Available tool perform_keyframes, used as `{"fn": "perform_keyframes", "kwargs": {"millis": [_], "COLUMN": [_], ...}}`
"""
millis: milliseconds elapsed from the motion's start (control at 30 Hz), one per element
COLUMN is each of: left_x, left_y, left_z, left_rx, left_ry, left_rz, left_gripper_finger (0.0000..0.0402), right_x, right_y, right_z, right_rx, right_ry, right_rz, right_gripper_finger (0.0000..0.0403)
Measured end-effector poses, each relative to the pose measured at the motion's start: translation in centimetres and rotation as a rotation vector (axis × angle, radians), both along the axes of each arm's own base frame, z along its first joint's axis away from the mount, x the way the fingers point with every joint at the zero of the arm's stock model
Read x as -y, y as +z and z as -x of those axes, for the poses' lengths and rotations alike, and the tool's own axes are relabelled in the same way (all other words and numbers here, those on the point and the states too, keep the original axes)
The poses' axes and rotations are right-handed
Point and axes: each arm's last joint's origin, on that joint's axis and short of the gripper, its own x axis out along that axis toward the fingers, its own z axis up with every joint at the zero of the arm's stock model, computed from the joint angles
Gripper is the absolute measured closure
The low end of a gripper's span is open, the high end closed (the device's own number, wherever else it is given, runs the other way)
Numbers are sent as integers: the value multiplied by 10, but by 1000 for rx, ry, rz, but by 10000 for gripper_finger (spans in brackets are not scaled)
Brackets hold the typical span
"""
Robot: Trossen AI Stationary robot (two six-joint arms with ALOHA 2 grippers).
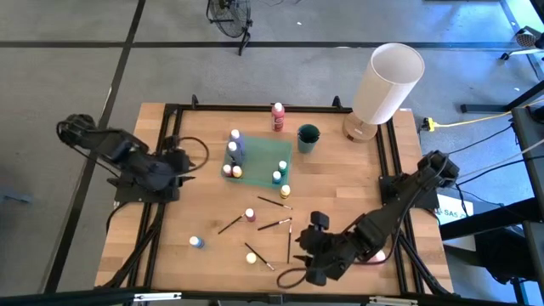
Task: Pick & Place Paint Supplies
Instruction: Put the big light pink bottle into the green bin
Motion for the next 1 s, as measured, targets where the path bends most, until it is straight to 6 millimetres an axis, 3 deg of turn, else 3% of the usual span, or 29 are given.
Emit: {"fn": "perform_keyframes", "kwargs": {"millis": [167, 433, 633, 767, 1000], "left_x": [5, 20, 33, 37, 42], "left_y": [-15, -72, -91, -92, -92], "left_z": [5, -1, -8, -8, -5], "left_rx": [142, 218, 285, 306, 306], "left_ry": [-103, -200, -341, -376, -399], "left_rz": [-13, 108, 126, 141, 167], "left_gripper_finger": [233, 233, 233, 233, 233], "right_x": [13, 49, 52, 61, 60], "right_y": [10, 37, 51, 58, 55], "right_z": [-1, 12, 26, 40, 75], "right_rx": [-8, -327, -567, -675, -1026], "right_ry": [-21, -128, -172, -393, -856], "right_rz": [-50, -538, -823, -907, -923], "right_gripper_finger": [178, 165, 174, 184, 201]}}
